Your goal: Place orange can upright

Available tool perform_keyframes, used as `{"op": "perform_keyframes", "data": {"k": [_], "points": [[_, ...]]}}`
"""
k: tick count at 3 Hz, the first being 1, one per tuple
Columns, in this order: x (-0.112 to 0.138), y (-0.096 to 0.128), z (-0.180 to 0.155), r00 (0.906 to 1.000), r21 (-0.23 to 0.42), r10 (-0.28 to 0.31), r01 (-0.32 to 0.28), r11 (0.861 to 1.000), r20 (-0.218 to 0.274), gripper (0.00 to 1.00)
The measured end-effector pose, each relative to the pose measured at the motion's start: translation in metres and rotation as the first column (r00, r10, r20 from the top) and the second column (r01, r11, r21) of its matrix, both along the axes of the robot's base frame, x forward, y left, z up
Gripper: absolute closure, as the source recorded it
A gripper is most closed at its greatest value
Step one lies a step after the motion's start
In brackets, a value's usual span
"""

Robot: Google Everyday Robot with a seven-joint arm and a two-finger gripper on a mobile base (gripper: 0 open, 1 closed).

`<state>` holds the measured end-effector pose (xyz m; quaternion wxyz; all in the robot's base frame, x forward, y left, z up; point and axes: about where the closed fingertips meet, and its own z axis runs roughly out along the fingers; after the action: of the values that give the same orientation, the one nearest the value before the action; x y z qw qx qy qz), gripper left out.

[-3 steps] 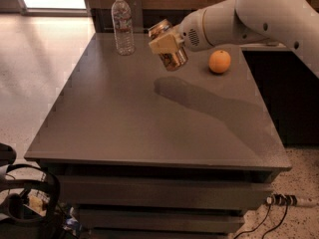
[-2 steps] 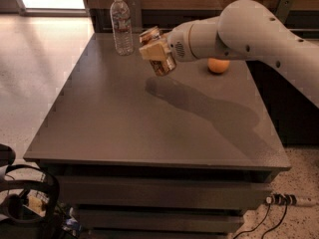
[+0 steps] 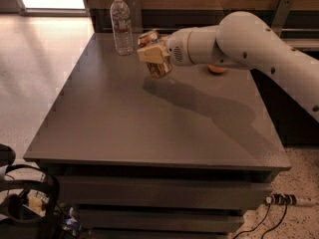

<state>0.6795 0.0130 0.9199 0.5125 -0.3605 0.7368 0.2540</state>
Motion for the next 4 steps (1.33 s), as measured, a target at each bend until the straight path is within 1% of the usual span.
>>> {"op": "perform_keyframes", "data": {"k": [1,2,3,4], "points": [[0.013,0.016,-0.014,0.9993,0.127,0.038,-0.038,0.991,-0.001,1.0],[0.019,0.014,-0.022,0.9988,0.193,0.049,-0.049,0.98,0.004,1.0],[0.015,0.004,-0.033,0.9991,0.231,0.037,-0.04,0.972,0.017,1.0],[0.003,-0.011,-0.046,0.9992,0.218,0.029,-0.034,0.975,0.028,1.0]]}}
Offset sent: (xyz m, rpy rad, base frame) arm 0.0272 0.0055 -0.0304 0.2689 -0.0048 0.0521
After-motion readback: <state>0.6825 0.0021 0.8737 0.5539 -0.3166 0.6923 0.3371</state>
